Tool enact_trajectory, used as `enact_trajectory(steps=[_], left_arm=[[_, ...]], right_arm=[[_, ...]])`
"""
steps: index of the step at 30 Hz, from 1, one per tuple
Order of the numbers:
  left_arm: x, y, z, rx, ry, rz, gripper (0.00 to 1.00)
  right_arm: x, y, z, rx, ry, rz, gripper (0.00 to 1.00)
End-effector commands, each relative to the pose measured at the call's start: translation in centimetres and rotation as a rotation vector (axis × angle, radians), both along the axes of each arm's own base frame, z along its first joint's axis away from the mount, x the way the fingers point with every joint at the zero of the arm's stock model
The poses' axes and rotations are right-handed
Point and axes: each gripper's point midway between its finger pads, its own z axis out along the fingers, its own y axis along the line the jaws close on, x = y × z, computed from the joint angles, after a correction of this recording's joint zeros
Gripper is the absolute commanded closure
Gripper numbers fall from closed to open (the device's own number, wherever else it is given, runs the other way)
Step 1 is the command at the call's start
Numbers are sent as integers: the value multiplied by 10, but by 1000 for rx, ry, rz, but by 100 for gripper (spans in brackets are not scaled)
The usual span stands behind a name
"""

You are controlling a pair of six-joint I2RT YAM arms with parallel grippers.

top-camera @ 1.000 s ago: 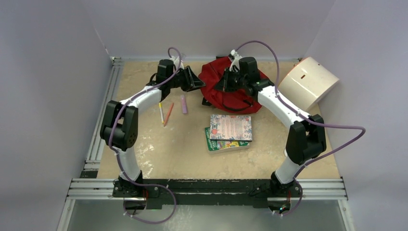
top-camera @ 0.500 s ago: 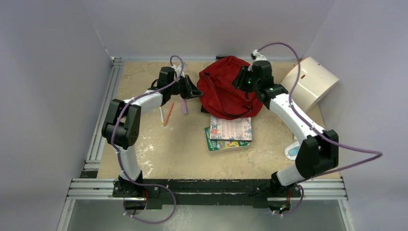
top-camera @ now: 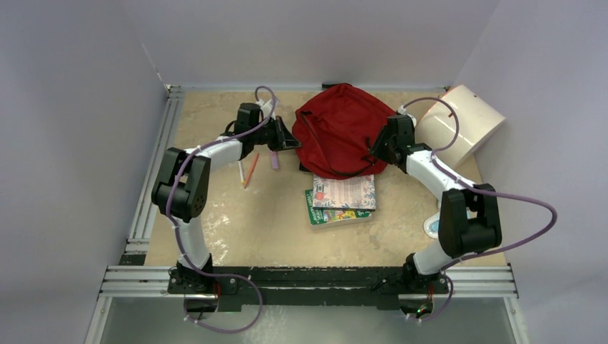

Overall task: Pack the student bag
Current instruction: Adjust the student bag at the center of the board.

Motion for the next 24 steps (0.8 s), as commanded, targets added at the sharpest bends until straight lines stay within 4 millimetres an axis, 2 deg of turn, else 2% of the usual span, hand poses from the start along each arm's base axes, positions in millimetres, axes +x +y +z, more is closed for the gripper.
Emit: enact_trajectory(steps=[1,9,19,24], left_arm=[[-5,-8,13,-8,-69,-56,100],[-7,-9,13,-7,-69,-60,100],[-8,-11,19,-9,-84,-63,100],[-10,-12,20,-10,-83,-65,100]], right_arm=[[19,0,5,21,-58,-18,59],[25,-21,-12,-89,-23,-79,60],[27,-18,-34,-94,18,-51,67],[31,-18,-35,-105,13,-45,77]])
